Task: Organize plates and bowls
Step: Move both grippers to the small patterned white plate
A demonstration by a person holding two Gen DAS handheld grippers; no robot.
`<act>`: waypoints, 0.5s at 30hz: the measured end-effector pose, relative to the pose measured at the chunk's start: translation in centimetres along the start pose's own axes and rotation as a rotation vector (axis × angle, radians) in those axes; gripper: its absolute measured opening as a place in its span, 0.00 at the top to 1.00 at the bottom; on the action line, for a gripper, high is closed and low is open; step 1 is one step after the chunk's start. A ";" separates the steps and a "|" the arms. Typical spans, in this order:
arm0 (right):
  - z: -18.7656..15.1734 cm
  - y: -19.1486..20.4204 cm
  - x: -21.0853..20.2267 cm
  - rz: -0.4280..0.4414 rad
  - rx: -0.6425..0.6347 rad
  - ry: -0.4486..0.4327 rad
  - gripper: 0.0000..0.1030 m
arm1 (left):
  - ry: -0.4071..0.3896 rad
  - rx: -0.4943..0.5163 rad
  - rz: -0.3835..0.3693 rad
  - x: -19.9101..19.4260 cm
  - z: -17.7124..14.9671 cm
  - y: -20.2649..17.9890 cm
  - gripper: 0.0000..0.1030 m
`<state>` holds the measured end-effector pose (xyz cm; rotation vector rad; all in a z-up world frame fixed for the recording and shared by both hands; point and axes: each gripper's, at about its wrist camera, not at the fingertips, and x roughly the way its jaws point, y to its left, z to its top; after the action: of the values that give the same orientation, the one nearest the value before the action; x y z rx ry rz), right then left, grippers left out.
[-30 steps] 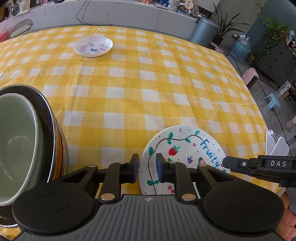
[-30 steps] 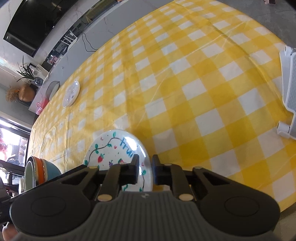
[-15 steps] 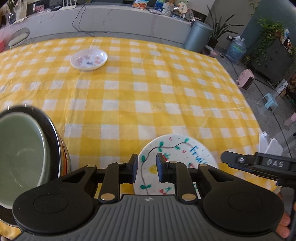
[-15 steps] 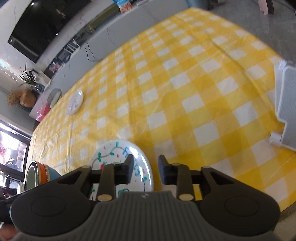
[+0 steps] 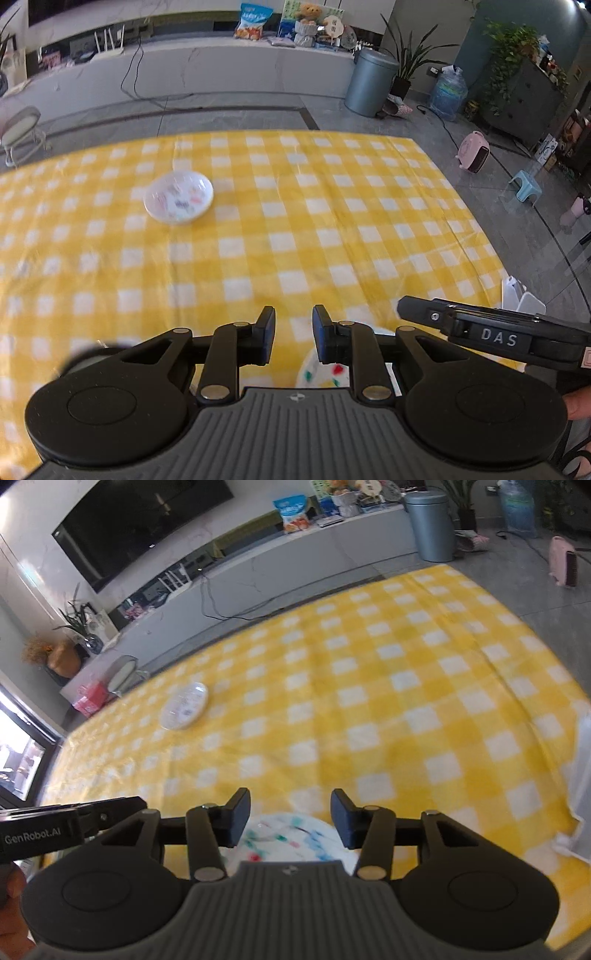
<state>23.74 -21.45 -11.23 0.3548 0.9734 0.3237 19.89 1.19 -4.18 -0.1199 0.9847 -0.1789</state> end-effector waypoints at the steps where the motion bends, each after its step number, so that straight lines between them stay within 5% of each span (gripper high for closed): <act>1: 0.3 0.6 0.3 0.007 -0.006 0.001 0.53 | -0.004 0.004 0.002 -0.1 0.4 0.4 0.77; 15: 4.1 6.6 7.4 -0.023 -0.102 0.079 0.52 | -0.058 0.101 0.123 1.3 4.8 6.4 0.76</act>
<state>30.36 -13.05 -11.76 0.2392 1.0333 0.3674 25.22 7.24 -3.75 0.0278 0.9201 -0.1112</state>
